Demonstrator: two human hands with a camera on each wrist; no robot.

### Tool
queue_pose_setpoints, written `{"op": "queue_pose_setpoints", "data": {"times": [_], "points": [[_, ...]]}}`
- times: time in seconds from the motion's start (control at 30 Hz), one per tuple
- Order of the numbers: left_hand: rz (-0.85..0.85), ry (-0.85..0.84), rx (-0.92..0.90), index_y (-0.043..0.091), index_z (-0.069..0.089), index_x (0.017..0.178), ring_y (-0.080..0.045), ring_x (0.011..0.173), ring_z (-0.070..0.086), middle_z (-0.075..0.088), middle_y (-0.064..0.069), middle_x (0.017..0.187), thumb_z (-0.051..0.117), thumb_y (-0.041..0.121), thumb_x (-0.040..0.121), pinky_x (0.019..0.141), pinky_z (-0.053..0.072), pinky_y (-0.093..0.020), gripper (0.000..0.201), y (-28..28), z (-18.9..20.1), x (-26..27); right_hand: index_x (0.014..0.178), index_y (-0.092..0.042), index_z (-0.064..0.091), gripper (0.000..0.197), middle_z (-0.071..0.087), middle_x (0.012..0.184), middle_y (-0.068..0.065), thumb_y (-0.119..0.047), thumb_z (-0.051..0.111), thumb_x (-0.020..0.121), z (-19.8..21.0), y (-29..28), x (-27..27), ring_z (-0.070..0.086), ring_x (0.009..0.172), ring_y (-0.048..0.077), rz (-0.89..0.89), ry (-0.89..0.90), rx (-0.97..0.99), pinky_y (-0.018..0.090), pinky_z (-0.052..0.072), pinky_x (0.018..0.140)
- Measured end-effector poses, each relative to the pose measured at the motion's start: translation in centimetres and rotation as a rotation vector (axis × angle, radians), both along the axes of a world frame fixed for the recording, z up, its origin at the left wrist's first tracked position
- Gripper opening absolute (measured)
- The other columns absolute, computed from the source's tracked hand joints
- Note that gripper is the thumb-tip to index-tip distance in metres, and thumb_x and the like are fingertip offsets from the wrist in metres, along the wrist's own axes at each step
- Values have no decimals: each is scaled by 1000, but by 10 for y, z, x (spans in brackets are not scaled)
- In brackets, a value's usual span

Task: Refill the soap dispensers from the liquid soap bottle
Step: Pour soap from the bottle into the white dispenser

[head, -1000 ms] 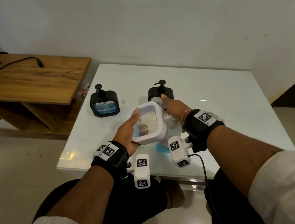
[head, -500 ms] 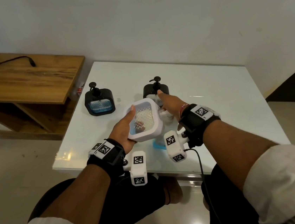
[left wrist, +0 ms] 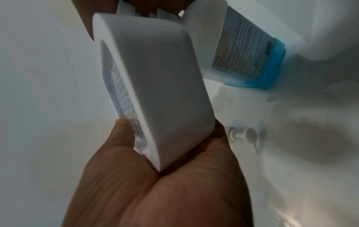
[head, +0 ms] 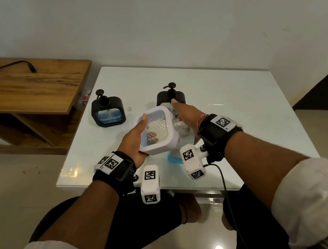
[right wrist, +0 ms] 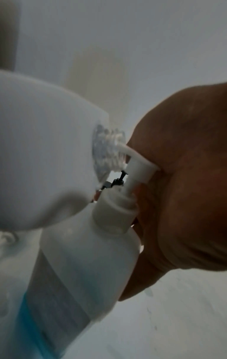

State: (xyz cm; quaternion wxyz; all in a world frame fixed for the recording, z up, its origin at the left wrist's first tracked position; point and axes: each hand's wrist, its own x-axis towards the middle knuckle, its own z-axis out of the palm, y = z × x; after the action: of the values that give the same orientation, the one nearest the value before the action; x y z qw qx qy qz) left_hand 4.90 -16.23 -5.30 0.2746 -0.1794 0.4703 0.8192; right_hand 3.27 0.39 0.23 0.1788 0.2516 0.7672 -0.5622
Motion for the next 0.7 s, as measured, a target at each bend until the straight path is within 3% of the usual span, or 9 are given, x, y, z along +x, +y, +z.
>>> {"op": "queue_pose_setpoints", "data": {"times": [0.07,0.13,0.27,0.5,0.7], "points": [[-5,10,1,18,66,127,-26,101,72,74,-10,120,57,46,100,88,57,-44,40,0,0,-2,134,-12,49,49,56,130,13,-46,34,102,2,2,1,55,112,26,2,9,-2,38,40,104],[-11,17,-20,18,67,125,-25,98,73,75,-10,118,57,47,99,85,57,-43,39,2,1,-2,134,-9,50,55,55,133,15,-49,32,101,0,3,0,53,118,29,11,3,140,39,38,107],[-13,6,-45,17,63,134,-27,104,71,72,-12,127,58,47,100,86,58,-43,46,2,-2,-2,133,-5,52,54,54,135,17,-45,31,102,-4,-2,0,53,119,31,15,-27,326,35,40,96],[-10,21,-16,19,67,126,-23,95,75,74,-9,120,56,47,100,83,58,-41,39,0,-2,-2,138,-7,48,63,51,139,16,-53,28,100,1,3,-4,49,125,32,5,-18,195,42,37,109],[-20,9,-28,17,66,125,-24,95,74,75,-9,115,56,45,101,84,58,-42,38,2,0,-4,134,-5,51,60,54,135,18,-50,31,100,-7,1,-4,53,120,32,-12,-16,333,37,40,101]]}}
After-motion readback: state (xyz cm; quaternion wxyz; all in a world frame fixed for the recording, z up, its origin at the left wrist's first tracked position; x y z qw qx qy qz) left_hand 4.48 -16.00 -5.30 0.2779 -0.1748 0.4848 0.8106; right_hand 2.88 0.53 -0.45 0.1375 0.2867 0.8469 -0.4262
